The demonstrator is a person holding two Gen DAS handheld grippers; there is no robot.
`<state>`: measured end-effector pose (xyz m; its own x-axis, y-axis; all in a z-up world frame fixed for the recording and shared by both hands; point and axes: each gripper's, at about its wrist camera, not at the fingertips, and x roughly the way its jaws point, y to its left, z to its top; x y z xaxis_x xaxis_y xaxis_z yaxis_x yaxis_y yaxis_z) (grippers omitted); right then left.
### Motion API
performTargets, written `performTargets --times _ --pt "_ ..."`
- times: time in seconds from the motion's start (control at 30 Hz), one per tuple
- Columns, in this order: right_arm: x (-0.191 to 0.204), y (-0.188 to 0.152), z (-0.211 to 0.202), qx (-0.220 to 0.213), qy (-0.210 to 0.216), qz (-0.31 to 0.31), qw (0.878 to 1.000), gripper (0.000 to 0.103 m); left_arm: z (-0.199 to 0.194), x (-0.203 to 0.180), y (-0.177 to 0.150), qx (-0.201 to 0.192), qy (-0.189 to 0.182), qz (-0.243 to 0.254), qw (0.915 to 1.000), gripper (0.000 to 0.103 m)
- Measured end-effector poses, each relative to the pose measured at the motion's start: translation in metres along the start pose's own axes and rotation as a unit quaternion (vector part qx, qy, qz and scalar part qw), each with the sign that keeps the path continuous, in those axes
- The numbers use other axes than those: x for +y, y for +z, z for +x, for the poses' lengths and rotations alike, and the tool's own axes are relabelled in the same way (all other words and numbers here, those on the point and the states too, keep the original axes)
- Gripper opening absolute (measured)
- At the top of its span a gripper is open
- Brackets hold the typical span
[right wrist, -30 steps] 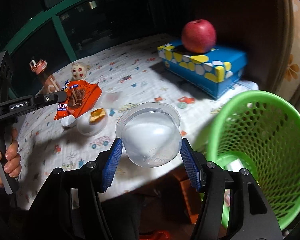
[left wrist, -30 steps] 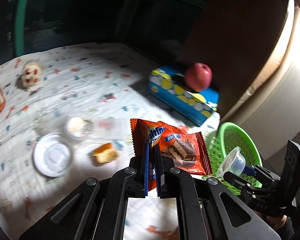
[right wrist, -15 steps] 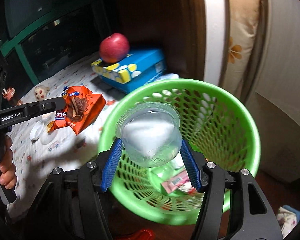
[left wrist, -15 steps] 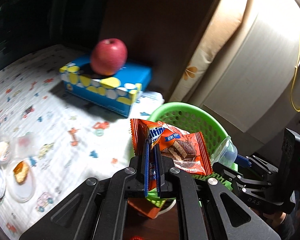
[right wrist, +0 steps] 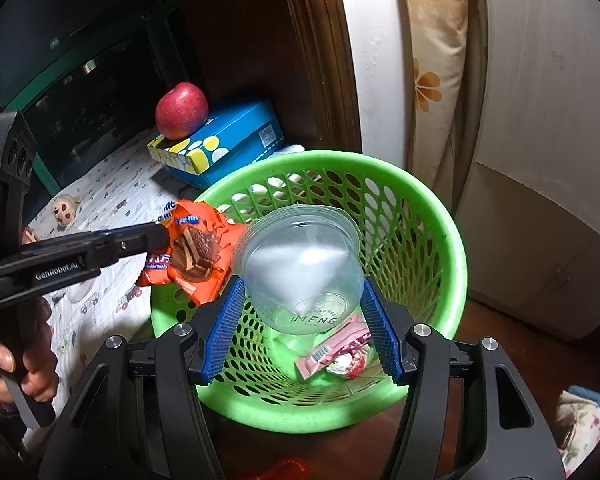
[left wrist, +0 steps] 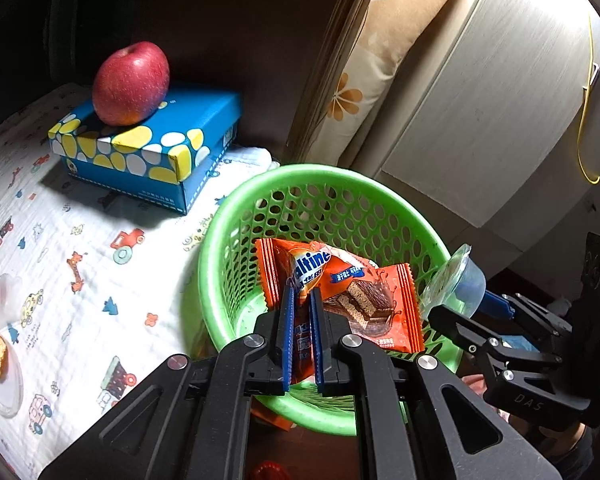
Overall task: Collect trash
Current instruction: 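Carry orange packet and clear cup over the green basket and release both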
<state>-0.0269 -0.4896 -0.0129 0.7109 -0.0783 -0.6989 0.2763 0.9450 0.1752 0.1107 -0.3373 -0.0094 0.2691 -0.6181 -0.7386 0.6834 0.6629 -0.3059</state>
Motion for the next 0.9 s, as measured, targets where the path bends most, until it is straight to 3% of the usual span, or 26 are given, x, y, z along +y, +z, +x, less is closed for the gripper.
performTargets --times 0.1,0.23,0.4,0.5,0.9 --pt "-0.003 0.0 -0.001 -0.002 -0.001 0.004 1.0 0.06 0.005 0.001 -0.003 0.006 -0.002 -0.001 1.0 0.01" --pt "-0.003 0.0 -0.002 -0.003 0.0 0.006 1.0 0.06 0.003 0.005 -0.009 0.005 0.004 -0.007 1.0 0.032" --pt "0.002 0.001 0.001 0.0 0.003 0.003 1.0 0.06 -0.009 0.015 -0.013 -0.004 0.012 -0.015 0.9998 0.037" --pt "0.006 0.001 0.005 0.003 0.006 0.002 1.0 0.06 -0.022 0.024 -0.018 -0.013 0.031 -0.023 0.9992 0.05" --pt "0.029 0.005 0.02 0.012 0.008 -0.015 1.0 0.073 -0.08 0.102 -0.049 -0.048 0.107 -0.097 0.9883 0.065"
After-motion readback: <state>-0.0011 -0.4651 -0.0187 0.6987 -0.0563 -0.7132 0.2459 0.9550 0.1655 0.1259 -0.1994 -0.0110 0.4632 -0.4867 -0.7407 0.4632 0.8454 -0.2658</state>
